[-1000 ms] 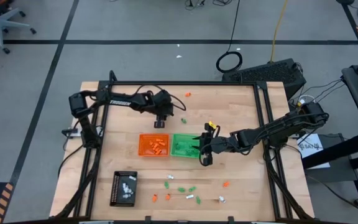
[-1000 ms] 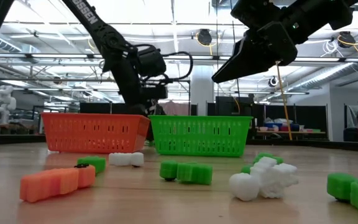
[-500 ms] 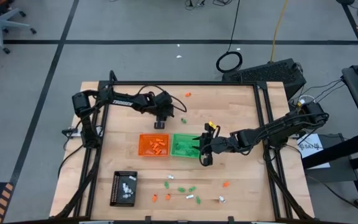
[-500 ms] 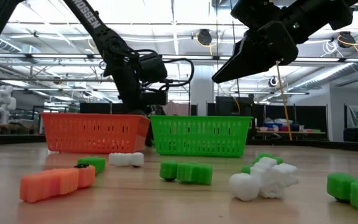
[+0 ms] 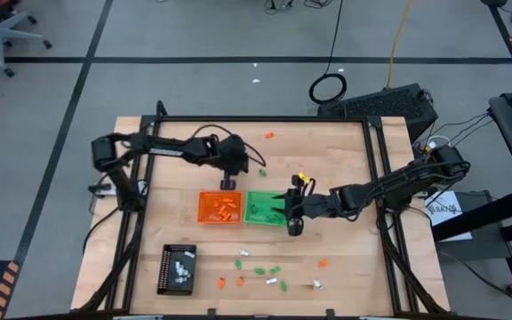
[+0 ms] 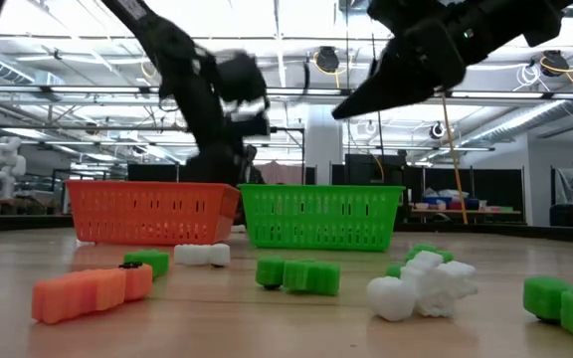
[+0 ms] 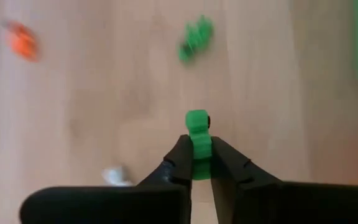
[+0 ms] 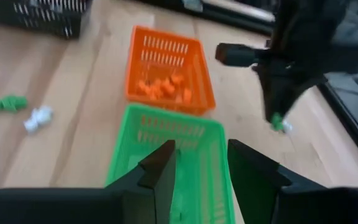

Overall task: Sort Halloween decoration
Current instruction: Put the green skeleton toy into the green bin

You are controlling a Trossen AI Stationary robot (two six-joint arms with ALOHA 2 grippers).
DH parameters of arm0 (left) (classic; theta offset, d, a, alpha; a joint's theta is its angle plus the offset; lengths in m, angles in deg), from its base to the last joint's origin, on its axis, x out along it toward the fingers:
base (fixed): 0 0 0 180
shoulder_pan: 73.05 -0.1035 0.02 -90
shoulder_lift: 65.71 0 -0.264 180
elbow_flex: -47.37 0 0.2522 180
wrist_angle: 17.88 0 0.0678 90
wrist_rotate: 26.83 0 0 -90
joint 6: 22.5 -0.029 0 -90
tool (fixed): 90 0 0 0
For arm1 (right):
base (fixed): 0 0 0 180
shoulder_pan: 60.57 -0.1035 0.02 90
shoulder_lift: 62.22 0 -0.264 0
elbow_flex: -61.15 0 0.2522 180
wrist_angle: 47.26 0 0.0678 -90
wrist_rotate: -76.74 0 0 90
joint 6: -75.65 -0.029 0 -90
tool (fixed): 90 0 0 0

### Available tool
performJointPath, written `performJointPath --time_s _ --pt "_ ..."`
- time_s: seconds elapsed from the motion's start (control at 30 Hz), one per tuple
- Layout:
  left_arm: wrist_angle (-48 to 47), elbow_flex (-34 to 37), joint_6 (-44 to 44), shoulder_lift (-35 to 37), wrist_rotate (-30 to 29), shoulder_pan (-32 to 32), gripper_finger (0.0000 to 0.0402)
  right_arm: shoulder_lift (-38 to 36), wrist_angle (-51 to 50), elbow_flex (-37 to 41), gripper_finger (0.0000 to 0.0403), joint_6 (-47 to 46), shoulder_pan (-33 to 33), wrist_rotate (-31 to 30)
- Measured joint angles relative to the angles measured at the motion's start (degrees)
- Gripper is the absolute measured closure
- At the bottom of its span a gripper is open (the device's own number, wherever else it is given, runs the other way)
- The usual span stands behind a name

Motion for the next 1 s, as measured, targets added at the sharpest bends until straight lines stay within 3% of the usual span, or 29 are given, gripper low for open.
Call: performJointPath --time_s 0.33,0.4,0.7,0.9,1.0 --pt "3.51 -0.08 8.55 14.72 -0.03 7.48 0.0384 4.4 10.41 0.0 0.0273 2.08 0.99 -0.04" --pt "6.93 -0.07 10.95 16.56 2.13 9.07 0.0385 6.14 14.08 0.0 0.0273 1.91 1.45 -0.06" --pt "19.66 4.2 16.32 17.46 4.9 18.62 0.0386 9.94 25.02 -0.01 0.0273 -3.51 1.02 -3.05" --pt "21.17 6.11 15.7 17.37 -7.65 26.06 0.0386 9.94 25.79 -0.02 0.0273 -5.01 -1.26 -3.28" --pt "20.24 6.24 15.04 17.07 -10.17 28.03 0.0386 9.94 26.39 -0.01 0.0273 -4.08 -2.22 -3.28"
